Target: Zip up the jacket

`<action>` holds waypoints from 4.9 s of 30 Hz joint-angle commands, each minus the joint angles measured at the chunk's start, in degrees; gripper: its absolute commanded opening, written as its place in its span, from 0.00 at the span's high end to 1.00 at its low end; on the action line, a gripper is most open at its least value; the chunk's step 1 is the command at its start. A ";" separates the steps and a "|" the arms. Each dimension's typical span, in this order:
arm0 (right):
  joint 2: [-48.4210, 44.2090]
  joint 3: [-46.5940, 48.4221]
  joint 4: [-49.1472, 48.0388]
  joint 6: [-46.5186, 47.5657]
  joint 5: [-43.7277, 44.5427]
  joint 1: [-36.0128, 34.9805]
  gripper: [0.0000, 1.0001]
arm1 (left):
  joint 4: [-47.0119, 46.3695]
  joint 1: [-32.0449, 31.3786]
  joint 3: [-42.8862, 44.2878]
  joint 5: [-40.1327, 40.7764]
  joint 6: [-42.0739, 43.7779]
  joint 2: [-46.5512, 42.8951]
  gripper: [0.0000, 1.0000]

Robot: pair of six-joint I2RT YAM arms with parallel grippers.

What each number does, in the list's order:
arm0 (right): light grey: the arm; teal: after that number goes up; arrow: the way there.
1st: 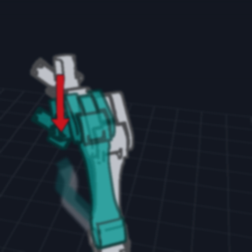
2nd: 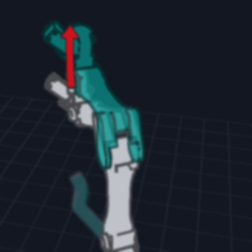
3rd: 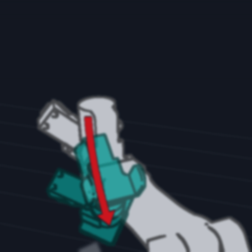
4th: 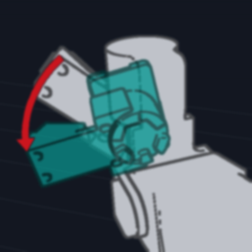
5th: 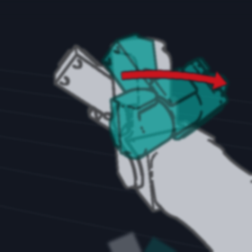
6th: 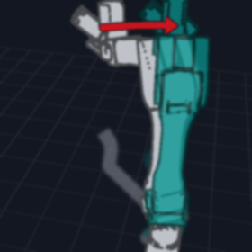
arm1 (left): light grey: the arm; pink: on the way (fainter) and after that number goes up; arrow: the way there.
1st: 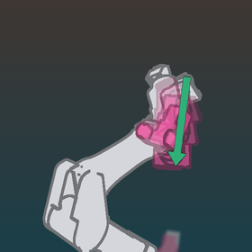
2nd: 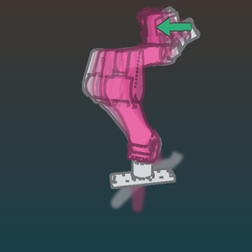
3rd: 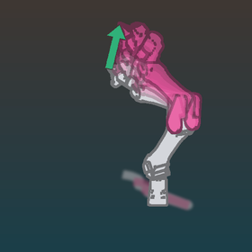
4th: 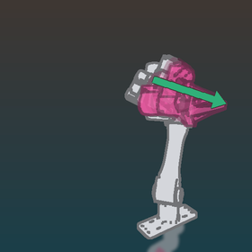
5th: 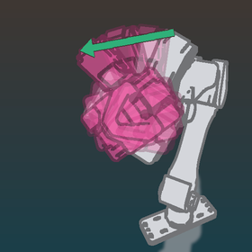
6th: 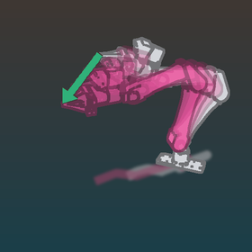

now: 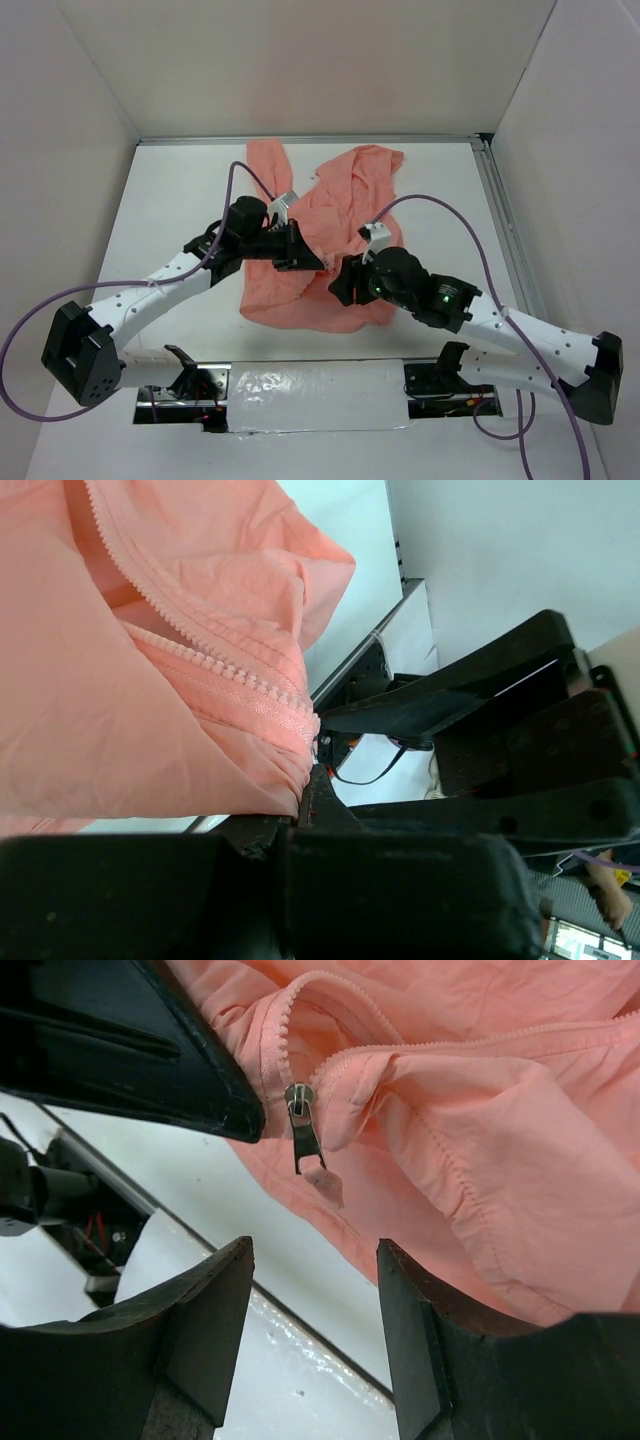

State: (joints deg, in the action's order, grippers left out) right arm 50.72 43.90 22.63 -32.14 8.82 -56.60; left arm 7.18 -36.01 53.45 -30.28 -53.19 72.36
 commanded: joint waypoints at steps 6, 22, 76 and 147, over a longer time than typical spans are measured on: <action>4.30 -3.11 -12.78 -3.98 6.39 -2.20 0.42 | 1.43 0.33 1.66 1.45 -1.65 -2.75 1.00; 7.29 -6.63 -22.28 -5.31 10.34 -3.25 0.91 | 1.17 0.76 0.69 1.90 -1.30 -3.72 1.00; 15.81 13.06 -7.95 -15.23 -19.00 17.49 1.00 | 11.28 -6.62 9.38 15.77 16.27 -0.20 0.75; 20.82 17.71 -11.03 -20.24 -46.53 27.24 1.00 | -17.38 -14.35 -1.24 29.14 65.67 -3.10 0.33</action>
State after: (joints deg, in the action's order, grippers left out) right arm 71.94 59.99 15.33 -52.29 -36.36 -29.69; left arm -7.49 -50.30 50.96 -1.17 11.90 69.49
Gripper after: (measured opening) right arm 0.008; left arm 0.657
